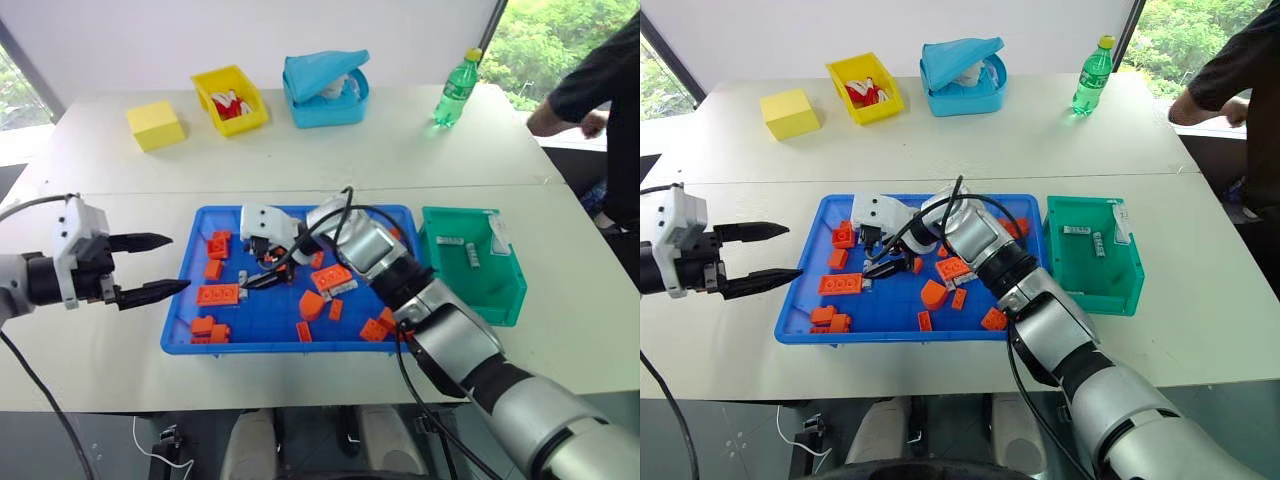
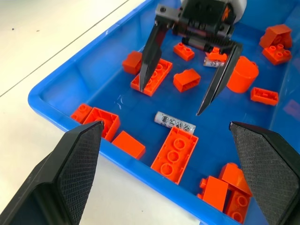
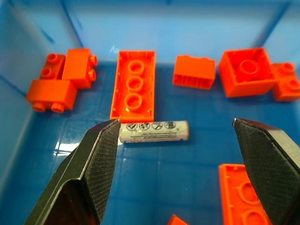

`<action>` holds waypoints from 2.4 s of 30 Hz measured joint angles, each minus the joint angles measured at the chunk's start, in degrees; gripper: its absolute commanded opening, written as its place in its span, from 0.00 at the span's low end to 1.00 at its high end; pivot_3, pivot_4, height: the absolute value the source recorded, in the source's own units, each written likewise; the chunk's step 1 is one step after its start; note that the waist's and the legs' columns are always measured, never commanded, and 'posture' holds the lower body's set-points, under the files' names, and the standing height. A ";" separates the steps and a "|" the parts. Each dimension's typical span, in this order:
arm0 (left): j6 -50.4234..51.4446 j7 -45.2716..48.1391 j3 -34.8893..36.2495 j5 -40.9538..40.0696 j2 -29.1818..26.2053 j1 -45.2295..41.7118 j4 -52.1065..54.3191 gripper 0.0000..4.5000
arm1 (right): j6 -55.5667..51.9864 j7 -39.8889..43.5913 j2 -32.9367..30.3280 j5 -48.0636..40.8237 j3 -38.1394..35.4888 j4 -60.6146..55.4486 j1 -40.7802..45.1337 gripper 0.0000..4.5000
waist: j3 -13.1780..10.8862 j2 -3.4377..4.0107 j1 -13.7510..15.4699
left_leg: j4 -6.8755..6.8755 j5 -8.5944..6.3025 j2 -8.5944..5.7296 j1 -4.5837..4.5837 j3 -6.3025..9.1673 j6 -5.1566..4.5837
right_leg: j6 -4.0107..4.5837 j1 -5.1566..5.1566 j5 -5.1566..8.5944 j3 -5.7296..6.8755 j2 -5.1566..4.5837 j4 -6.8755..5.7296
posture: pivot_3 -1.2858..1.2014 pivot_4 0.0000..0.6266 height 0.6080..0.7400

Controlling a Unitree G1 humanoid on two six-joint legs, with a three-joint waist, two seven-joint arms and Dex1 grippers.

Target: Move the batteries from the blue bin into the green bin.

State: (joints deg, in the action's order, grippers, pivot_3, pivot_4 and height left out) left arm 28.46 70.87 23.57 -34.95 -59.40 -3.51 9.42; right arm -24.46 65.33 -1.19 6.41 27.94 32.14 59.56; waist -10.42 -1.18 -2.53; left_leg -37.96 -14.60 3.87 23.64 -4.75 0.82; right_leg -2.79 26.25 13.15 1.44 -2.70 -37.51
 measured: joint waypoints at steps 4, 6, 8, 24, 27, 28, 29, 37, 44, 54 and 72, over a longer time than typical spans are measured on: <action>0.65 0.21 0.92 -0.74 0.00 1.65 1.44 1.00 | 1.56 0.03 0.70 0.24 1.68 0.88 -1.22 0.87 | 0.00 0.00 0.00 | 0.00 0.00 0.00 0.00 0.00 0.00 | 0.00 0.00 0.00 0.00 0.00 0.00 | 0.52 0.24 0.97; 0.93 0.26 1.07 -0.77 0.00 2.03 1.95 1.00 | 2.09 -0.11 0.91 0.44 2.46 1.20 -1.63 0.87 | 0.00 0.00 0.00 | 0.00 0.00 0.00 0.00 0.01 0.00 | 0.00 0.00 0.00 0.00 0.00 0.00 | 0.52 0.24 0.97; 1.02 0.41 1.61 -0.80 0.00 2.43 2.12 1.00 | 2.65 -0.32 1.31 0.84 3.01 1.55 -2.06 0.87 | 0.00 0.00 0.00 | 0.00 0.00 0.00 0.00 0.01 0.00 | 0.00 0.00 0.00 0.00 0.00 0.00 | 0.52 0.24 0.97; 3.00 2.12 0.11 -3.83 0.00 0.22 4.44 1.00 | -0.22 1.66 -5.73 -0.07 1.70 -7.96 -5.47 0.49 | 0.01 -0.03 0.55 | -0.05 0.00 -0.03 0.07 0.03 0.00 | -0.01 -0.02 0.00 0.01 -0.06 0.04 | 0.52 0.24 0.97; 5.32 2.44 -2.58 -7.15 0.88 -2.65 7.65 1.00 | -11.55 4.71 -13.96 -5.07 -4.16 -22.27 -6.42 0.49 | 0.00 -0.04 1.09 | -0.12 0.00 -0.04 0.19 0.05 0.00 | -0.02 0.04 -0.01 0.02 -0.06 0.10 | 0.52 0.24 0.97; 5.96 2.42 -3.60 -7.99 1.35 -3.84 8.50 1.00 | -15.79 5.17 -16.53 -7.05 -6.88 -26.83 -6.49 0.49 | 0.00 -0.05 1.39 | -0.12 0.00 -0.05 0.20 0.06 0.00 | -0.02 0.04 -0.01 0.03 -0.04 0.10 | 0.52 0.24 0.97; 6.15 2.41 -4.91 -8.48 1.66 -4.99 9.12 1.00 | -20.15 5.37 -19.09 -9.13 -9.61 -30.90 -6.51 0.49 | 0.00 -0.05 1.58 | -0.12 0.00 -0.04 0.19 0.08 0.00 | -0.02 0.04 -0.01 0.05 -0.01 0.10 | 0.52 0.24 0.97; 5.69 3.34 -14.63 -7.67 5.57 -12.97 7.34 1.00 | -41.73 1.33 -42.46 -18.46 -30.24 -46.90 -15.12 0.49 | 0.01 -0.07 2.10 | -0.10 0.00 -0.07 0.20 0.10 -0.01 | 0.00 -0.04 0.02 0.06 0.02 0.30 | 0.52 0.24 0.97; 3.33 6.67 -18.73 -4.74 6.54 -17.31 2.32 1.00 | -43.37 -2.42 -52.87 -21.39 -42.30 -51.37 -33.04 0.49 | -0.01 -0.07 1.41 | -0.05 -0.01 -0.04 0.09 0.12 -0.03 | -0.02 -0.03 0.02 -0.03 0.14 0.29 | 0.52 0.24 0.97; 2.23 7.71 -19.99 -3.54 7.70 -19.17 0.72 1.00 | -33.81 -4.76 -55.06 -24.05 -39.68 -51.03 -35.40 0.99 | -0.02 -0.07 1.45 | -0.12 0.00 -0.07 0.06 0.06 -0.03 | -0.03 -0.09 0.02 -0.12 0.10 0.31 | 0.52 0.24 0.97; 3.92 3.21 -15.49 -4.45 6.76 -14.64 6.08 1.00 | -1.91 12.86 -35.88 -14.49 0.37 -24.03 -7.98 0.99 | -0.04 -0.10 1.75 | -0.19 0.00 -0.06 0.21 0.07 -0.04 | -0.06 -0.02 0.01 -0.06 0.09 0.28 | 0.52 0.24 0.97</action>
State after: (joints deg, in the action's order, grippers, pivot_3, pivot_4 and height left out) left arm 32.39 74.08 8.08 -39.40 -52.64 -18.15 15.50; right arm -26.37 78.20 -37.07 -8.07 28.31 8.11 51.59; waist -10.46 -1.28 -0.78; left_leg -38.15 -14.59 3.81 23.85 -4.68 0.78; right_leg -2.84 26.24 13.16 1.38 -2.61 -37.23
